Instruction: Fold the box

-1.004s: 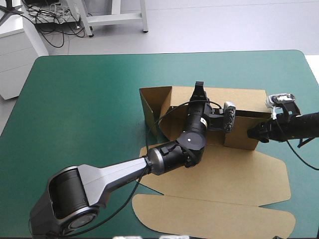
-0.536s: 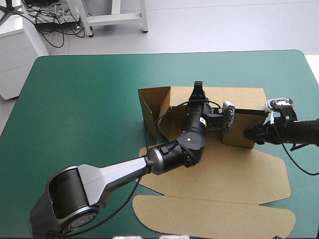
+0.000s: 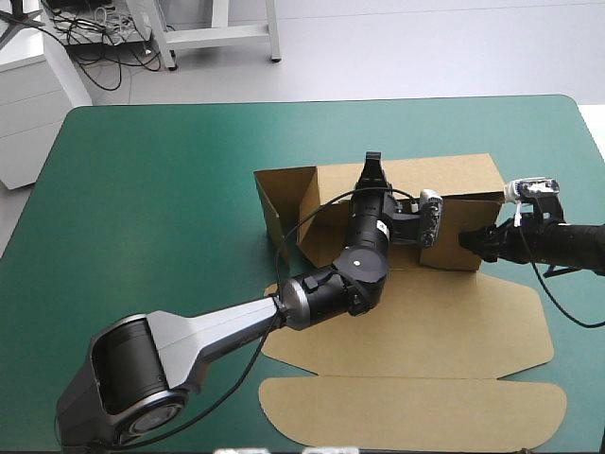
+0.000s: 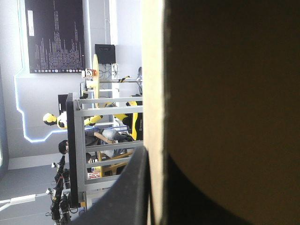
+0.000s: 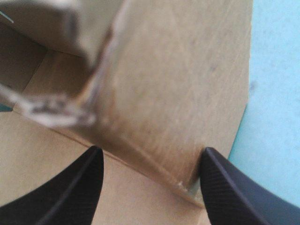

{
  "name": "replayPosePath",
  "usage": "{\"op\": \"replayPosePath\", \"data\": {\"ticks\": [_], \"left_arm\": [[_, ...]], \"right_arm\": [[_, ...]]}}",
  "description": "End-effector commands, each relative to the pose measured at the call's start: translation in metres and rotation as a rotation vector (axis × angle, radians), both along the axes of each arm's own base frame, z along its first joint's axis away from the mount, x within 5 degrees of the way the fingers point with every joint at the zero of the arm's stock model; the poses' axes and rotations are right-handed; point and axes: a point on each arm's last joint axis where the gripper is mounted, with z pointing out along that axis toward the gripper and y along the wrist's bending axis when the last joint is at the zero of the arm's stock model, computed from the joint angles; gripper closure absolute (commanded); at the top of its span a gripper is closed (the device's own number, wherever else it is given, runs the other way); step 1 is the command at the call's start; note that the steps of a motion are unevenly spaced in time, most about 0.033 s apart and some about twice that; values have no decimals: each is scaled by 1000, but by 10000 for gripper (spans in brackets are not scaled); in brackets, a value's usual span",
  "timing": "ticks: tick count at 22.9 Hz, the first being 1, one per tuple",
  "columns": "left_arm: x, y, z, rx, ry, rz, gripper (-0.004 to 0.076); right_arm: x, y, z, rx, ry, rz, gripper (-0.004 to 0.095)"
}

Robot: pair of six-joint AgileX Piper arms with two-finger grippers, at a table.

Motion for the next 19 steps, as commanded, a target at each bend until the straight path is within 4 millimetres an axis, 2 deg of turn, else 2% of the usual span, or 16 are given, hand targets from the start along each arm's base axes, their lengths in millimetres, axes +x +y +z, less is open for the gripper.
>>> {"op": "replayPosePath", "data": {"ticks": [1, 4, 7, 11, 14, 19], "left_arm": [[-12, -2, 30, -86, -32, -76, 734], [-12, -2, 30, -86, -32, -76, 734], [-12, -2, 30, -86, -32, -76, 734], [-12, -2, 30, -86, -32, -76, 734], [-12, -2, 30, -86, -32, -76, 734], [-12, -2, 30, -86, -32, -76, 734]], "right_arm": [[7, 7, 36, 84, -212, 19, 356], [10, 8, 41, 7, -360, 110, 356], [11, 8, 42, -50, -425, 159, 356], [14, 7, 36, -45, -408, 158, 356], [22, 5, 23, -25, -370, 160, 356], [28, 4, 19, 2, -377, 151, 367]]}}
